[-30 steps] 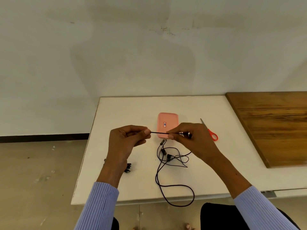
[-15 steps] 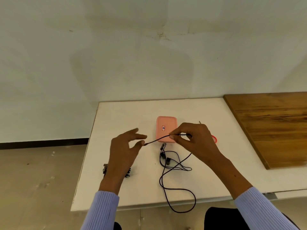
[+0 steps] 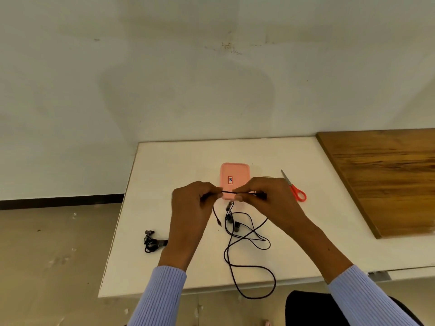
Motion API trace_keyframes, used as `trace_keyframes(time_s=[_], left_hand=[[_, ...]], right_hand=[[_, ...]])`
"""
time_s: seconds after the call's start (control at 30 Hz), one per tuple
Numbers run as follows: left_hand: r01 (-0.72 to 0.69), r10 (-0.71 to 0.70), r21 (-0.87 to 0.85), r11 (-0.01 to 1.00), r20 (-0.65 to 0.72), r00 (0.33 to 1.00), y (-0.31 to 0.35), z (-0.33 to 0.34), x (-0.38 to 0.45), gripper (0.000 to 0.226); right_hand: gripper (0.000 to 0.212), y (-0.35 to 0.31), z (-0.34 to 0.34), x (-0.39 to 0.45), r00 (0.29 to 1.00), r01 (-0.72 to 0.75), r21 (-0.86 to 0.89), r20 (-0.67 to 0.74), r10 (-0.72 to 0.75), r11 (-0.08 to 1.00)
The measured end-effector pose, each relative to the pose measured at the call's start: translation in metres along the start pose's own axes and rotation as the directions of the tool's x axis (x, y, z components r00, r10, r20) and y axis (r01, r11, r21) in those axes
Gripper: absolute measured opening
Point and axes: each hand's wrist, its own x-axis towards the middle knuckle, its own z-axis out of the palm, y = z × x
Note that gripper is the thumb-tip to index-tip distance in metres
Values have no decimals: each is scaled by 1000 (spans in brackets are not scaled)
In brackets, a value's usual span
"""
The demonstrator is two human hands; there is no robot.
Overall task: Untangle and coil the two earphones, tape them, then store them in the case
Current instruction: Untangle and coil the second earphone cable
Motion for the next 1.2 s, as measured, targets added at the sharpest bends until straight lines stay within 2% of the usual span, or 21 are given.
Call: trace_keyframes(time_s=[0.2,0.33,0.4,0.5,0.6,0.67,0.77,0.9,1.0,1.13,1.2], left_hand=[[104,-109,-46,993,-117,987,-11,-19,6,12],[130,-131,-57,990,-10,991,-15,-14,4,33],[118,-120,32,992,60,991,-18,-12,3,38],[36,-55,221,974,79,995,-14,-7,-1,39],[-40,27,162,986,87,996,-2,-2,-2,35],[-90,75,100,991,144,987,1,3,-2,33],[-53,43,48,997,190,981,4,8,-3,21],[-50,25,113,992,207,978,2,8,-1,12],[-42,16,147,988,169,986,0,4,1,8],[34,-38,122,992,28,999,-11,-16,8,7],[52,-50,141,989,-22,999,-17,-25,9,8]], right_hand=[[8,18,-31,-6,989,-59,45,-130,64,997],[7,22,-31,-8,980,-24,-20,-197,19,1000],[6,22,-28,-7,978,-17,-34,-210,10,999],[5,16,-23,-6,984,30,-115,-171,-49,993],[5,8,-15,-5,987,75,-211,-124,-103,975],[6,4,-10,-5,988,93,-225,-97,-117,970],[7,3,-1,-4,986,140,-219,-63,-157,966],[10,6,5,-4,989,145,-259,15,-146,955],[11,9,1,-4,992,129,-213,29,-126,968],[10,20,-19,-5,997,-10,-100,-83,1,995],[10,27,-28,-8,992,-27,-87,-125,16,996]])
